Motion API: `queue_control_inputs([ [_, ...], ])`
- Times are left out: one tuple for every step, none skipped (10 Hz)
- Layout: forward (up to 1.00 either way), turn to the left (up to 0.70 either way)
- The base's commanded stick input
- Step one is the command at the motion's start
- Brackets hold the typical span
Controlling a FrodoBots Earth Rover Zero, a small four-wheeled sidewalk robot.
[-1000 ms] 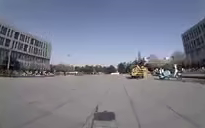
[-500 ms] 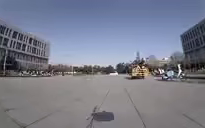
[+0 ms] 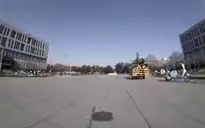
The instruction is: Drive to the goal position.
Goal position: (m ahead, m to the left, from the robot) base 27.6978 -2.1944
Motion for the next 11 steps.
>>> queue_control_inputs([
  [1.00,0.02],
  [1.00,0.02],
  [1.00,0.02],
  [1.00,0.02],
  [1.00,0.02],
  [1.00,0.02],
  [1.00,0.02],
  [1.00,0.02],
  [1.00,0.02],
  [1.00,0.02],
  [1.00,0.02],
])
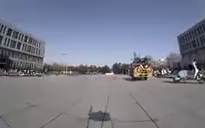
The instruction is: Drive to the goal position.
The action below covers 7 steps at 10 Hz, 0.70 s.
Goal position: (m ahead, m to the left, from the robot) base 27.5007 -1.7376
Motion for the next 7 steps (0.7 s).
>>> queue_control_inputs([
  [1.00,0.02],
  [1.00,0.02],
  [1.00,0.02],
  [1.00,0.02],
  [1.00,0.02],
  [1.00,0.02],
  [1.00,0.02],
])
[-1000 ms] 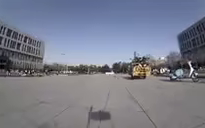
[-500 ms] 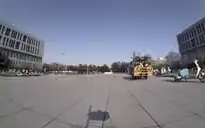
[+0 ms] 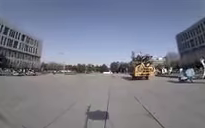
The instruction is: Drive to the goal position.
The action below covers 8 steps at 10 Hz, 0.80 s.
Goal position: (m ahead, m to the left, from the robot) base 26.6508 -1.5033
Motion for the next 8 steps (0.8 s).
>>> queue_control_inputs([
  [1.00,0.02],
  [1.00,0.02],
  [1.00,0.02],
  [1.00,0.02],
  [1.00,0.02],
  [1.00,0.02],
  [1.00,0.02],
  [1.00,0.02],
])
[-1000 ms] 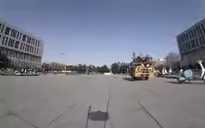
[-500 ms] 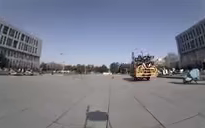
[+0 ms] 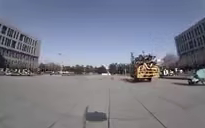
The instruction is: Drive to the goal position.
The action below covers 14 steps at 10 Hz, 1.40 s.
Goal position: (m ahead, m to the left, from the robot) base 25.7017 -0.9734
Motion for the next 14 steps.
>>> queue_control_inputs([
  [1.00,0.02],
  [1.00,0.02],
  [1.00,0.02],
  [1.00,0.02],
  [1.00,0.02],
  [1.00,0.02],
  [1.00,0.02],
  [1.00,0.02],
  [1.00,0.02],
  [1.00,0.02],
  [1.00,0.02],
  [1.00,0.02],
  [1.00,0.02],
  [1.00,0.02],
])
